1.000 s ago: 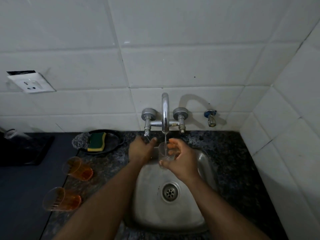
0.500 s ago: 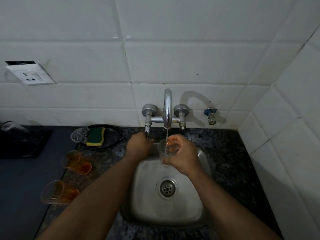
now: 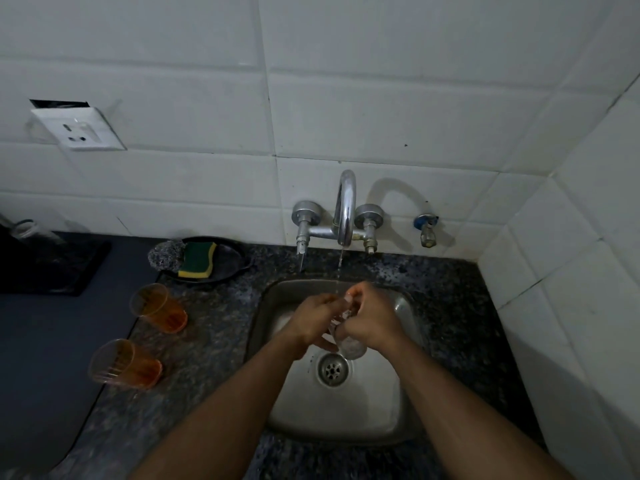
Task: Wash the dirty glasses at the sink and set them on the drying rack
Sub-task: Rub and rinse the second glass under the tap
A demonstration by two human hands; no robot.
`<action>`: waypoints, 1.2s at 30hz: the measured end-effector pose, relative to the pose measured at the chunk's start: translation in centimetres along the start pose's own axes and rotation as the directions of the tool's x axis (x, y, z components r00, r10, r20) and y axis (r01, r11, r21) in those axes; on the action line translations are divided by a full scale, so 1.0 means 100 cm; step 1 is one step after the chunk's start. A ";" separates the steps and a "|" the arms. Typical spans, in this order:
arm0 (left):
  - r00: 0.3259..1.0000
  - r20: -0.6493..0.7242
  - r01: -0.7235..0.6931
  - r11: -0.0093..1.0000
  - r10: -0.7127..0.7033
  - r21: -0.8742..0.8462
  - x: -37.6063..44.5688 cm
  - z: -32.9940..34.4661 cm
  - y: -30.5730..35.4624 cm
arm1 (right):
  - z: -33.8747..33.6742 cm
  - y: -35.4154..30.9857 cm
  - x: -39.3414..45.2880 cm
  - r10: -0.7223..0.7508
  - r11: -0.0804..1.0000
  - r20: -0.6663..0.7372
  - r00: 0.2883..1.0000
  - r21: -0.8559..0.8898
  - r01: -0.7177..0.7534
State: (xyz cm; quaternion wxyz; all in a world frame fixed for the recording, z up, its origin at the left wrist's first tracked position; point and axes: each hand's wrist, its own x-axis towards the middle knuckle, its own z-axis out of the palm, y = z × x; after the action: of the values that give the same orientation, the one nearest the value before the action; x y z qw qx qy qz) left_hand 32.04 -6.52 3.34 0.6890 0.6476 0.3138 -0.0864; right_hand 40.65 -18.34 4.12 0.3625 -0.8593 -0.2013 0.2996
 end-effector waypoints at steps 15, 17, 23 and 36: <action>0.950 -0.037 0.257 0.841 -0.311 -0.476 -0.002 0.016 -0.033 | 0.004 -0.007 -0.009 0.065 0.927 0.188 0.980 -0.374 0.011; 0.938 -0.062 0.259 0.809 -0.341 -0.527 0.001 0.018 -0.036 | 0.004 -0.006 -0.007 0.009 0.910 0.147 0.989 -0.411 0.053; 0.942 -0.029 0.232 0.713 -0.334 -0.662 0.001 0.021 -0.040 | 0.002 -0.007 -0.014 -0.175 0.902 0.012 0.985 -0.399 0.165; 0.932 -0.148 0.228 0.851 -0.332 -0.473 0.005 0.015 -0.069 | 0.010 -0.001 -0.023 -0.252 0.927 -0.030 0.967 -0.296 0.232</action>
State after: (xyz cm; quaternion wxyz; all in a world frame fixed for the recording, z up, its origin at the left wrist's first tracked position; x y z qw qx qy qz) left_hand 29.26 -8.85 -2.79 0.7594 0.4240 0.4921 -0.0382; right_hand 38.25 -19.07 4.46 0.2735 -0.8813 -0.3349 0.1906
